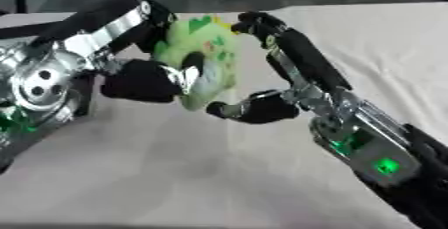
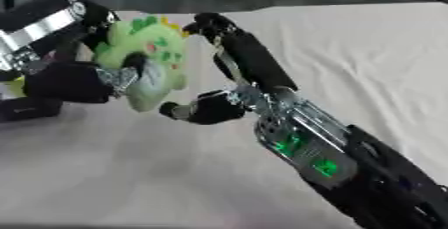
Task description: Pick up the objects with one hand, pass them to the other hand, and then place them into the box on the other side of the table.
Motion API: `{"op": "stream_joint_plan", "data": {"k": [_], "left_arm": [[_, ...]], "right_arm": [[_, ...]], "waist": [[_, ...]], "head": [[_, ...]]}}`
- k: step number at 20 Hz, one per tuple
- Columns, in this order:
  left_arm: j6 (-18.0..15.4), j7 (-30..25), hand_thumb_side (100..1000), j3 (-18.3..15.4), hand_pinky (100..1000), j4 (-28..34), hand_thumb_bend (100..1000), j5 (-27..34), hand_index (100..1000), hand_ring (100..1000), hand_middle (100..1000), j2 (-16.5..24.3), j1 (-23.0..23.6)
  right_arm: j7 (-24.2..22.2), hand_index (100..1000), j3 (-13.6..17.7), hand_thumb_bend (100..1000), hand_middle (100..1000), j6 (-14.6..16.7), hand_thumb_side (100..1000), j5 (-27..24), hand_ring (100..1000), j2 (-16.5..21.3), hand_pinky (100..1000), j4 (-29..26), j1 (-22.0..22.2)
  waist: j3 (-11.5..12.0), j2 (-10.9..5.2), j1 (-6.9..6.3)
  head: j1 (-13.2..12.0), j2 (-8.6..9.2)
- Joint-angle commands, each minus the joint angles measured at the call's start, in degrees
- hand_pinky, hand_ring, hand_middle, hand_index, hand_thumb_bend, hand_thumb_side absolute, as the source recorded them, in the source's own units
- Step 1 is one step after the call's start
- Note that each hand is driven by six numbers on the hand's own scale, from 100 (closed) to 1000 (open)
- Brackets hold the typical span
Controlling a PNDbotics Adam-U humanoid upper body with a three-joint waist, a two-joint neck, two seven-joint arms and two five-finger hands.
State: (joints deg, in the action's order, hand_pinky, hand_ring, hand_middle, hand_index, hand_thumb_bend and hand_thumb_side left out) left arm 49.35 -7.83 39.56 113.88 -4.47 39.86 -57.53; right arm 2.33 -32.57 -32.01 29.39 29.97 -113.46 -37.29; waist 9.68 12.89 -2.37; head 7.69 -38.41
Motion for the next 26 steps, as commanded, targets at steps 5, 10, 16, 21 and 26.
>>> {"op": "stream_joint_plan", "data": {"k": [5,10,16,21,26], "left_arm": [[-0.76,2.15,233,-3.48,723,0.72,100,-0.86,140,512,344,4.61,1.73],[-0.71,4.72,226,-6.92,726,0.07,100,-1.13,142,514,346,8.27,4.55],[-1.62,6.95,221,-9.69,737,-4.03,100,-1.26,145,524,356,10.59,6.63],[-2.4,7.89,225,-10.25,736,-5.82,100,-1.43,145,521,352,11.01,7.2],[-1.48,11.32,222,-14.36,737,-11.97,100,-2.57,146,528,356,11.89,9.15]], "right_arm": [[-0.22,864,0.81,759,938,-0.74,330,1.06,913,0.86,787,-1.13,-0.52],[-0.74,862,0.69,755,938,-0.41,332,1.47,911,1.03,785,-1.13,-0.54],[-0.89,861,0.62,744,933,0.04,338,1.29,909,1.11,785,-1.13,-0.61],[-0.74,855,0.76,736,923,0.13,341,1.26,900,1.21,780,-1.13,-0.62],[-0.26,853,0.87,734,918,0.73,340,0.77,896,1.38,780,-1.13,-0.87]], "waist": [[0.09,0.13,-0.63],[0.11,0.25,-0.59],[-0.07,0.39,-0.36],[0.05,0.48,-0.27],[-0.56,0.78,-0.32]], "head": [[-0.83,0.76],[-2.75,0.57],[-5.4,0.58],[-6.56,0.94],[-9.44,1.87]]}}
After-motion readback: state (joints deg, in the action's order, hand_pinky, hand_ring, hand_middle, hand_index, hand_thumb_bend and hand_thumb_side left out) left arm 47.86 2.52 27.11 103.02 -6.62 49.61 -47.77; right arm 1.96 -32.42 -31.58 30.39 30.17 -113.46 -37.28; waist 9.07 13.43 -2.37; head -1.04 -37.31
